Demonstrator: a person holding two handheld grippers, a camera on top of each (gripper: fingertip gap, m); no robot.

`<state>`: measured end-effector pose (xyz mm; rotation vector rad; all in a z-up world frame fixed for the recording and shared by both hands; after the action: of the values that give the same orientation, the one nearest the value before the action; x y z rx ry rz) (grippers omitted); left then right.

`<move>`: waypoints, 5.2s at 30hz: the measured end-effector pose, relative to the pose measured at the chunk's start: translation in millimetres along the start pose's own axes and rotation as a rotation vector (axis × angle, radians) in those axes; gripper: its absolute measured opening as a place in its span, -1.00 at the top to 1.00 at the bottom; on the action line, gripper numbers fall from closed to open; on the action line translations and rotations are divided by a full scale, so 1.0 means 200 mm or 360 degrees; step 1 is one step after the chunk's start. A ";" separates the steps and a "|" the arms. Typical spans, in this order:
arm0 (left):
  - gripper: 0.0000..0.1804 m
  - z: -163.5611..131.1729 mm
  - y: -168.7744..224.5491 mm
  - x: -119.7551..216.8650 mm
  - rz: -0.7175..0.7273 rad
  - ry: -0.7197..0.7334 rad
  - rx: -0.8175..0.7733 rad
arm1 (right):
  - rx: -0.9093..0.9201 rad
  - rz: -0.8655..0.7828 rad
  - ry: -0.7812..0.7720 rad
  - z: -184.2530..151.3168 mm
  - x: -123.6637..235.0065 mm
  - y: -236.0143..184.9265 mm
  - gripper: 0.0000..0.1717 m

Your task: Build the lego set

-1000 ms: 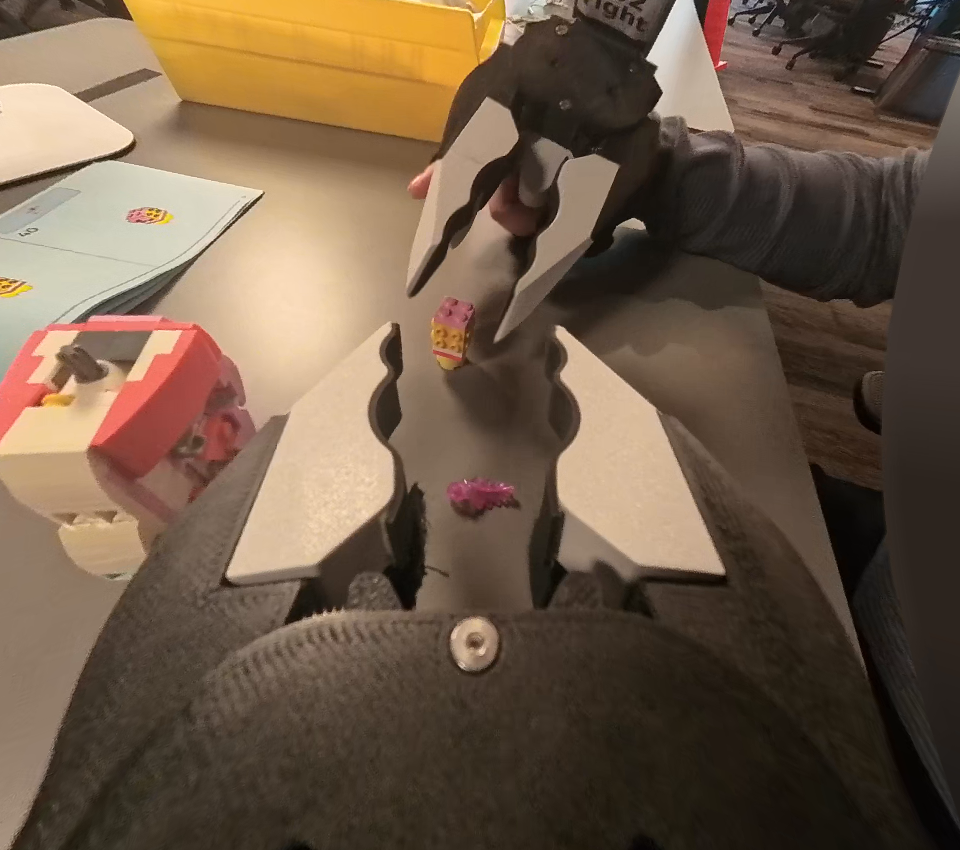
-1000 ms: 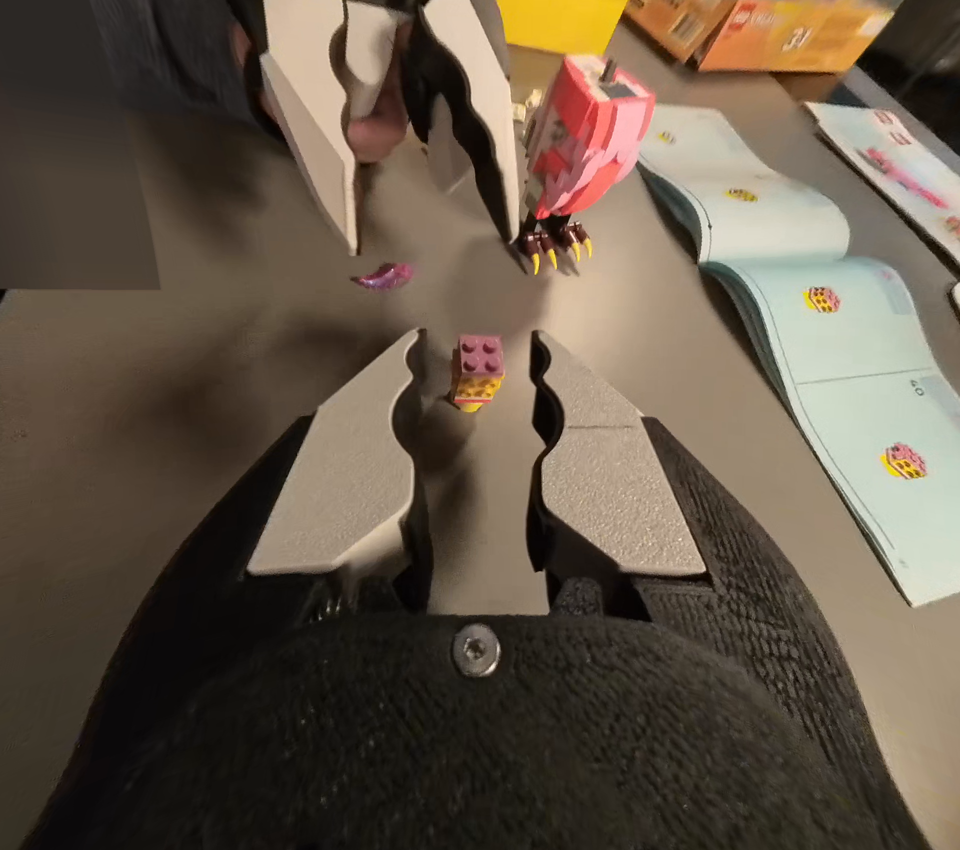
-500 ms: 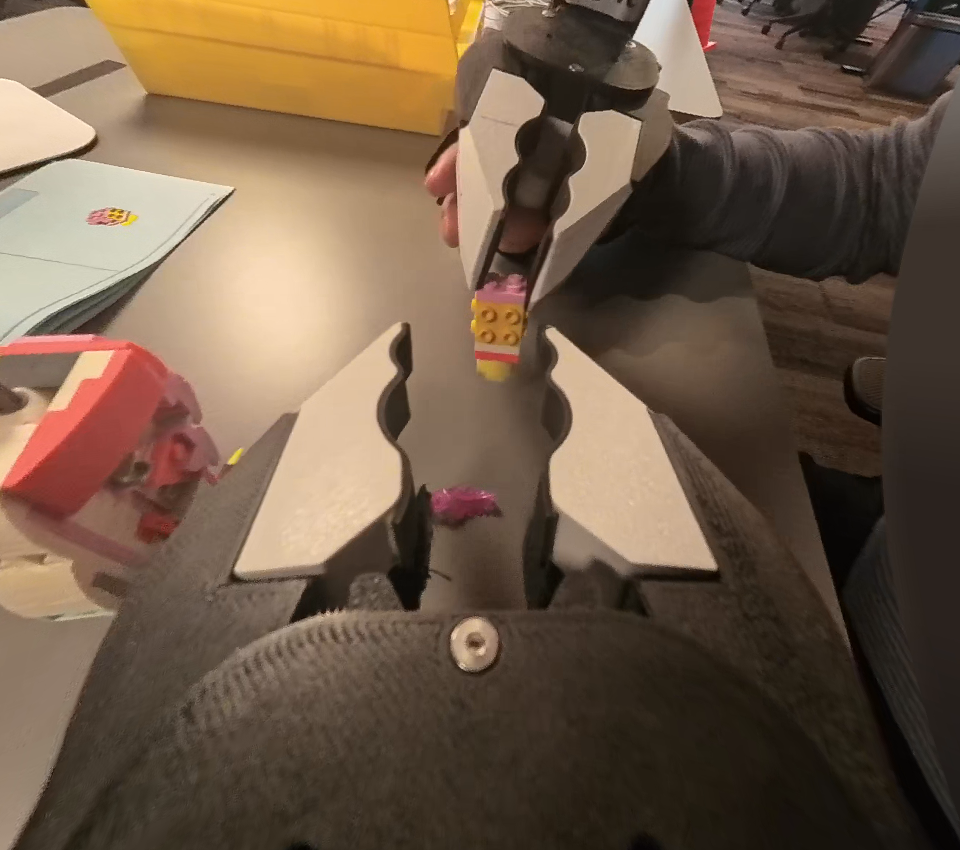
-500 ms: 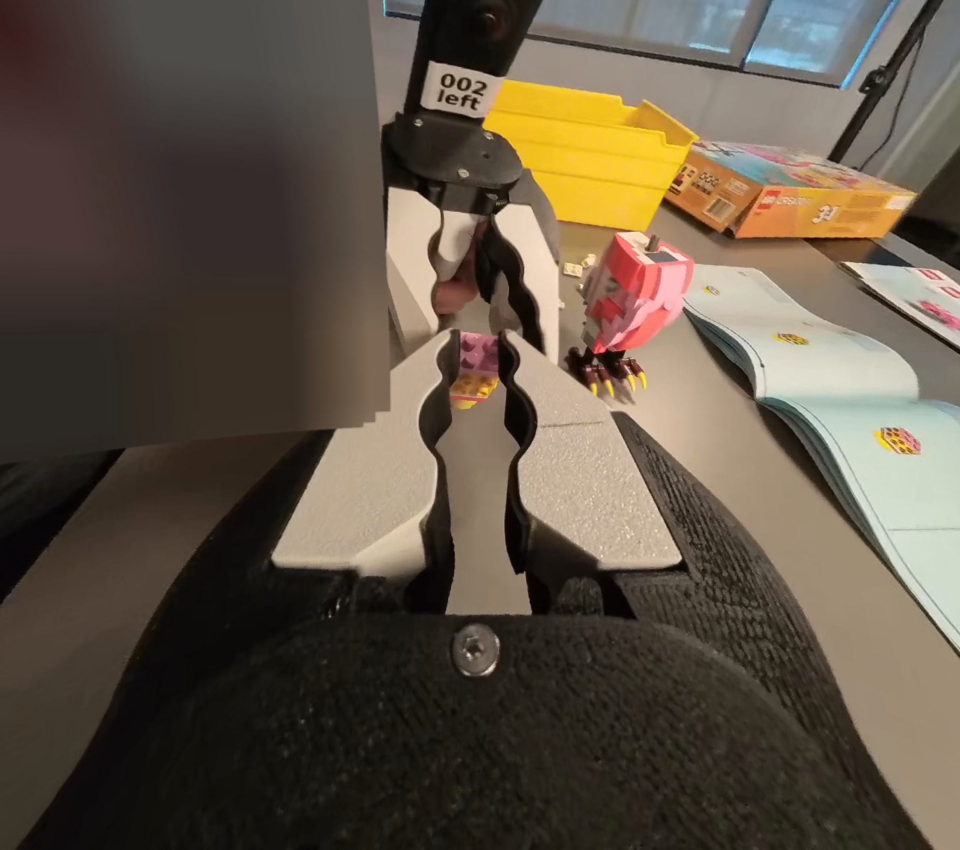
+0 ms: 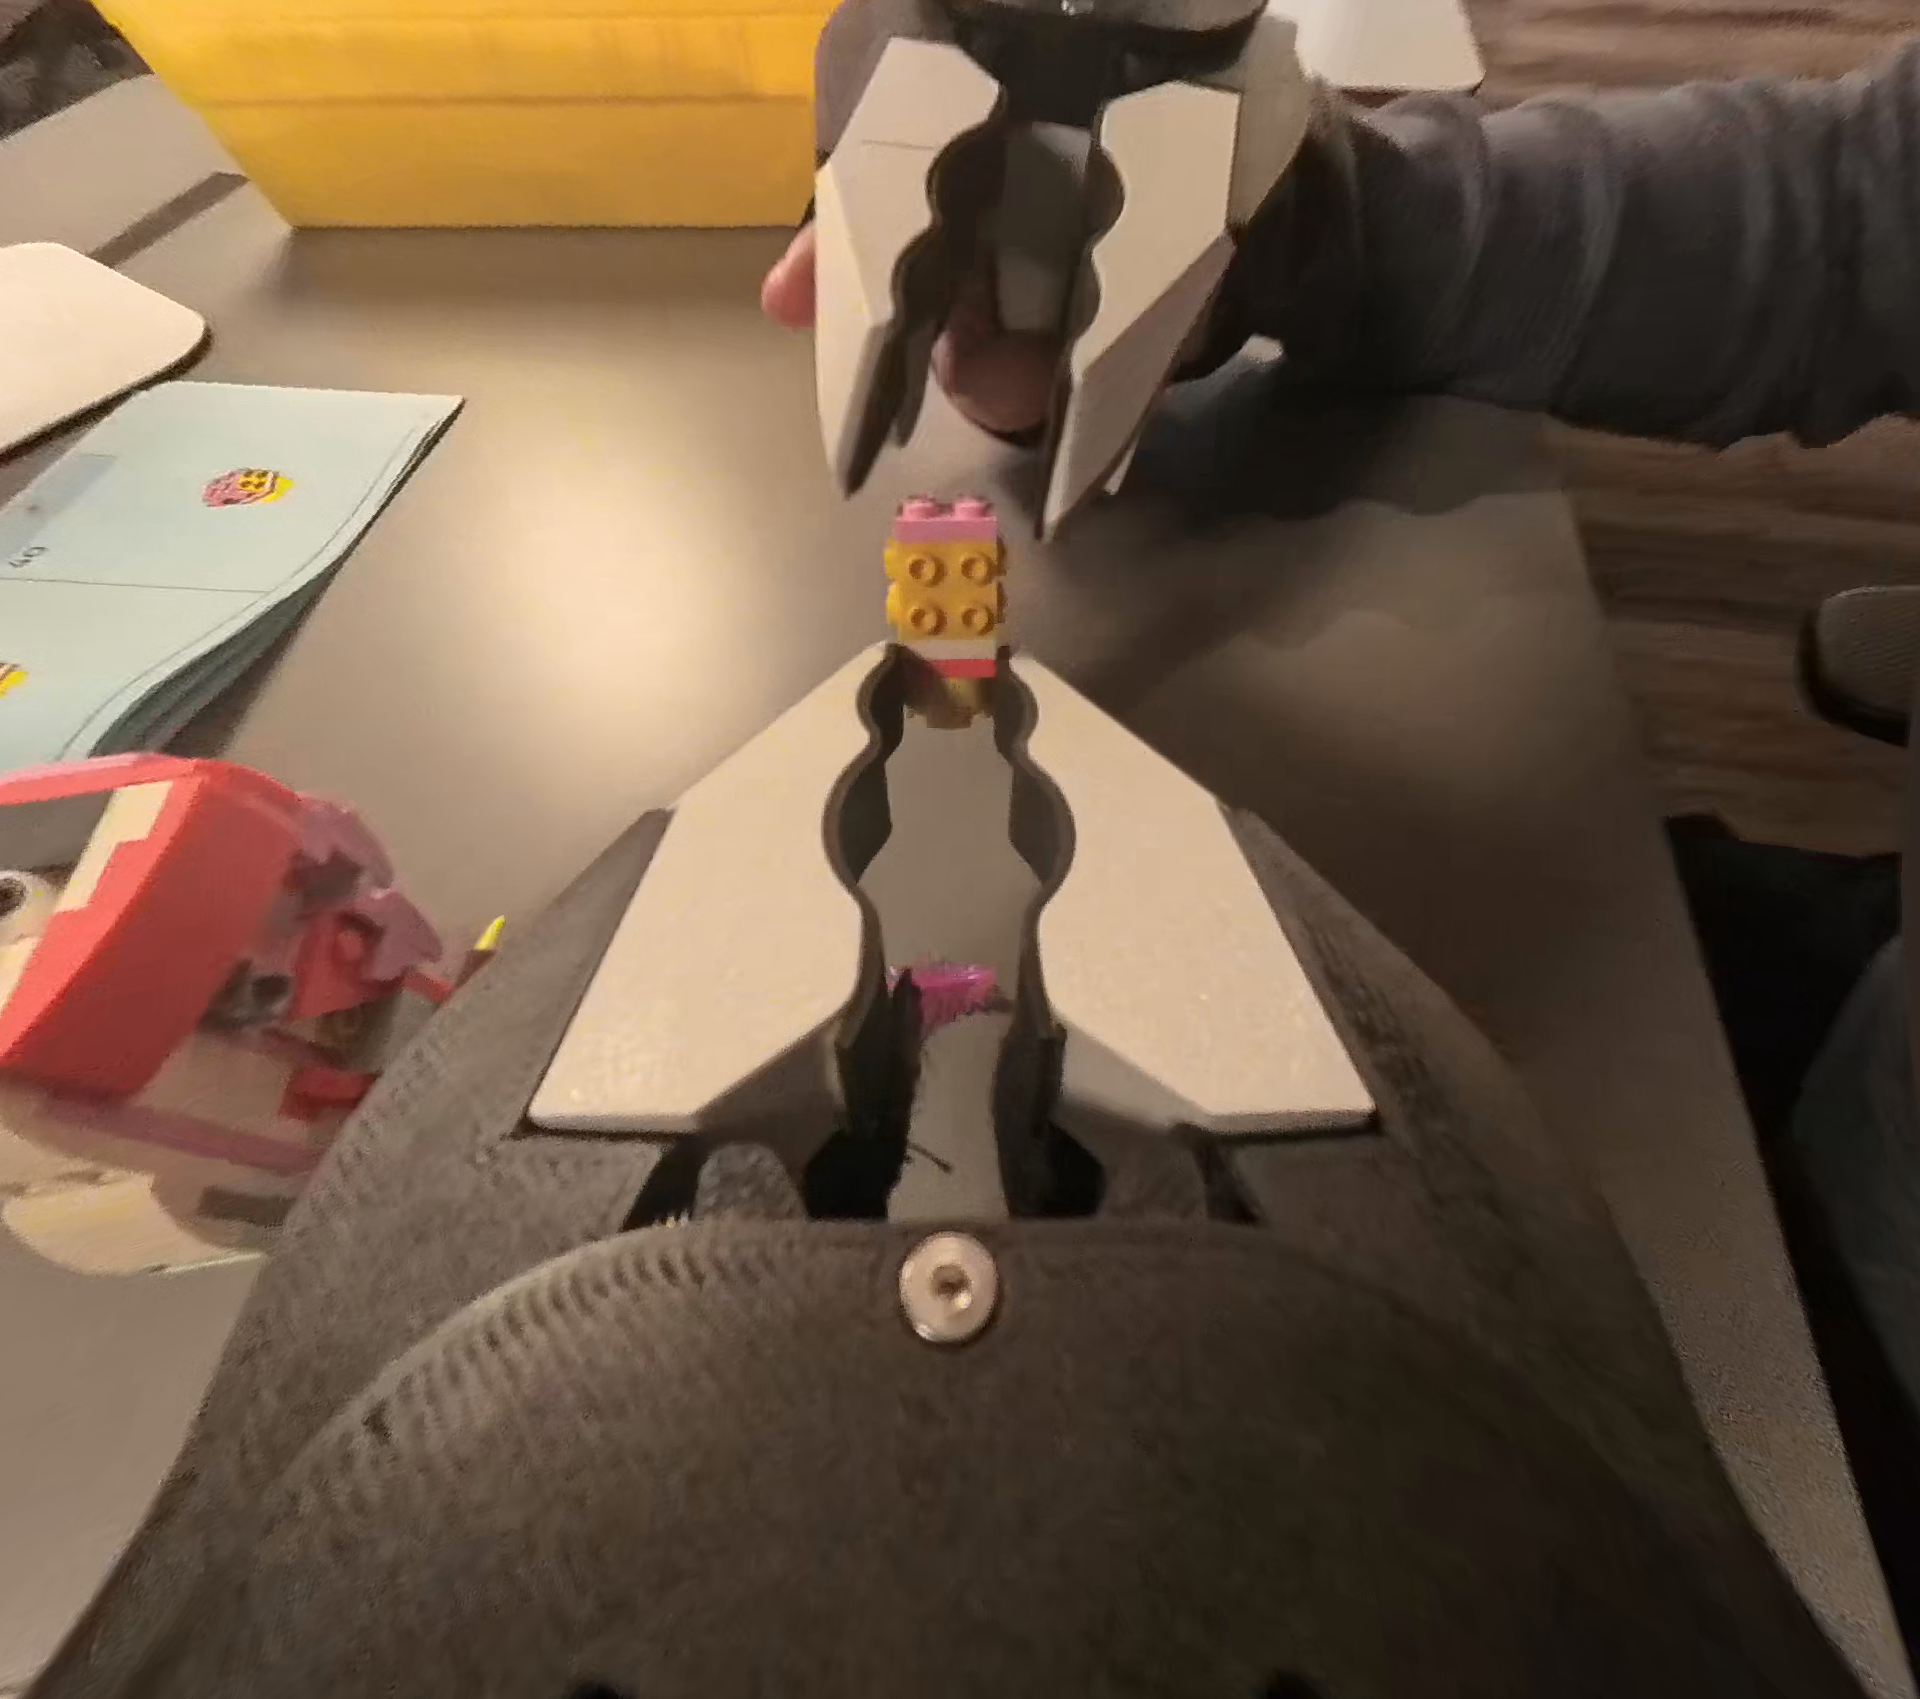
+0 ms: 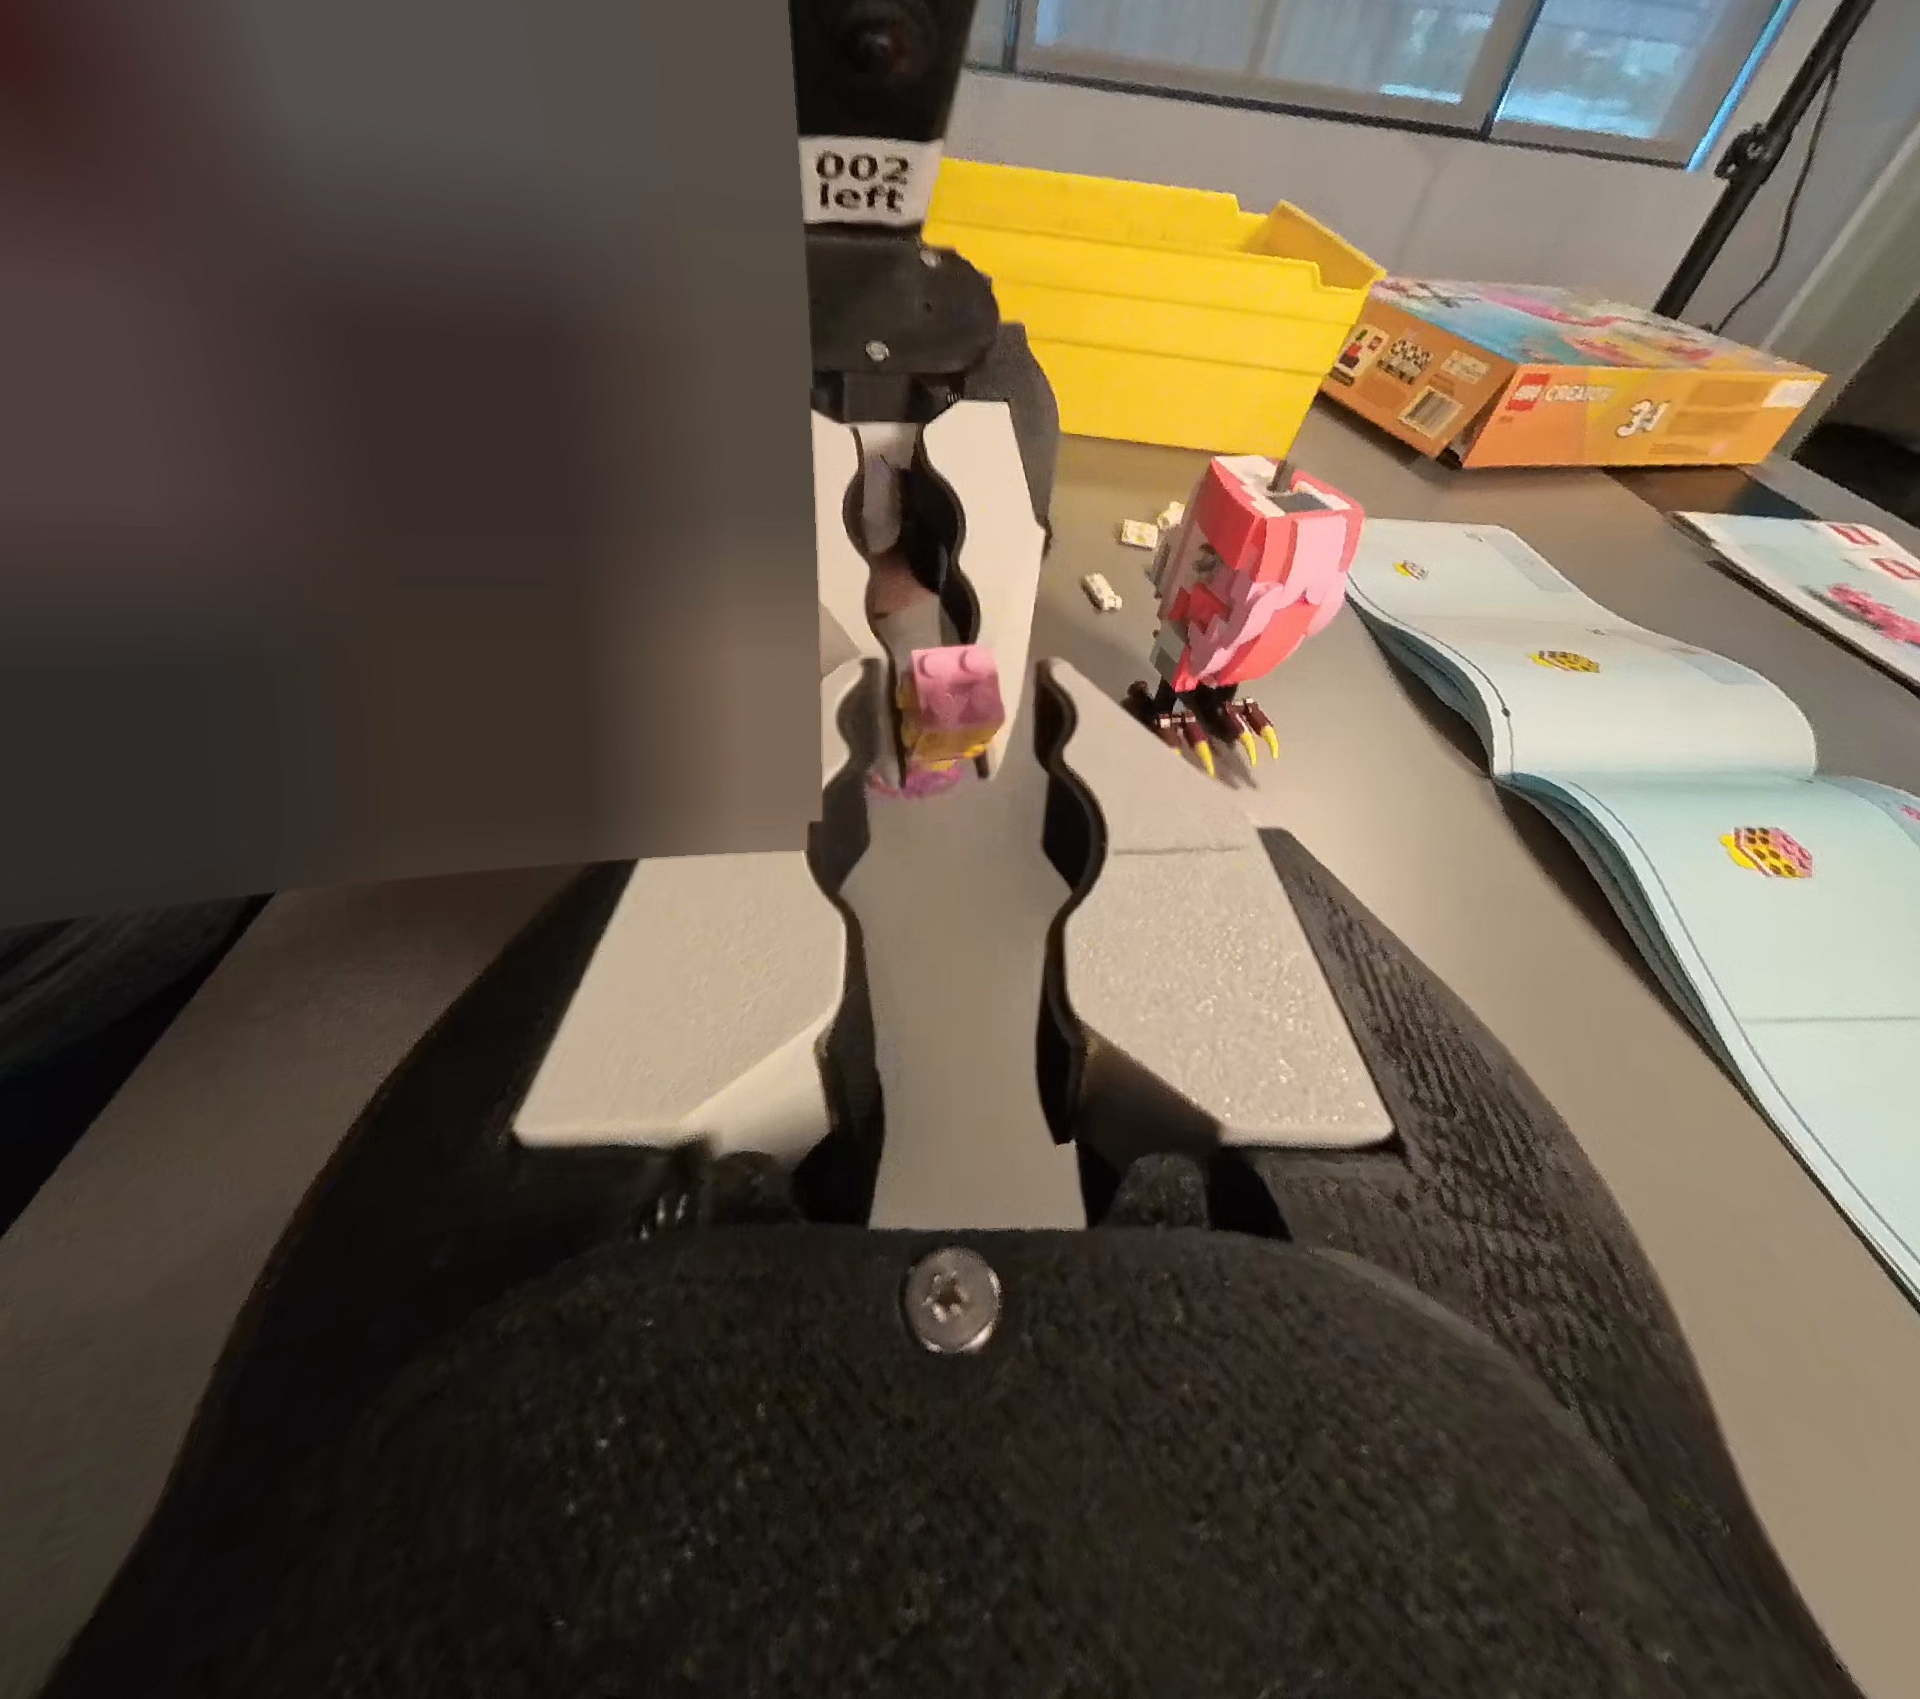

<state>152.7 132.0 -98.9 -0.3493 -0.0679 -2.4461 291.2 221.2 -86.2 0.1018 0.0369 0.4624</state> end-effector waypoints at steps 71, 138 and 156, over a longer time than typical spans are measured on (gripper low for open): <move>0.40 0.07 0.00 0.07 0.0437 0.0300 -0.0292 | 0.0674 -0.1636 0.0191 0.05 0.36 0.24 0.99; 0.87 -0.01 -0.86 1.73 0.1437 -0.0762 0.0547 | 0.1111 -0.2457 -0.0473 0.00 0.40 0.21 1.00; 1.00 -0.42 -1.19 1.62 0.1256 -0.1977 0.0762 | 0.1085 -0.2432 -0.0438 0.00 0.41 0.22 1.00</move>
<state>-257.9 110.2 -83.5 -1.3030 -0.8348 -1.0997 344.5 296.2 -82.7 0.7378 -0.0067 -1.1148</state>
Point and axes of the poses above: each gripper's, where its closed fingertips meet, x back along the fingers, z out of its top, y = z × x across the jaws, the point moved 9 cm from there along x, back along the fingers, and after that the axes turned 8 degrees about y, right-handed, at the moved point
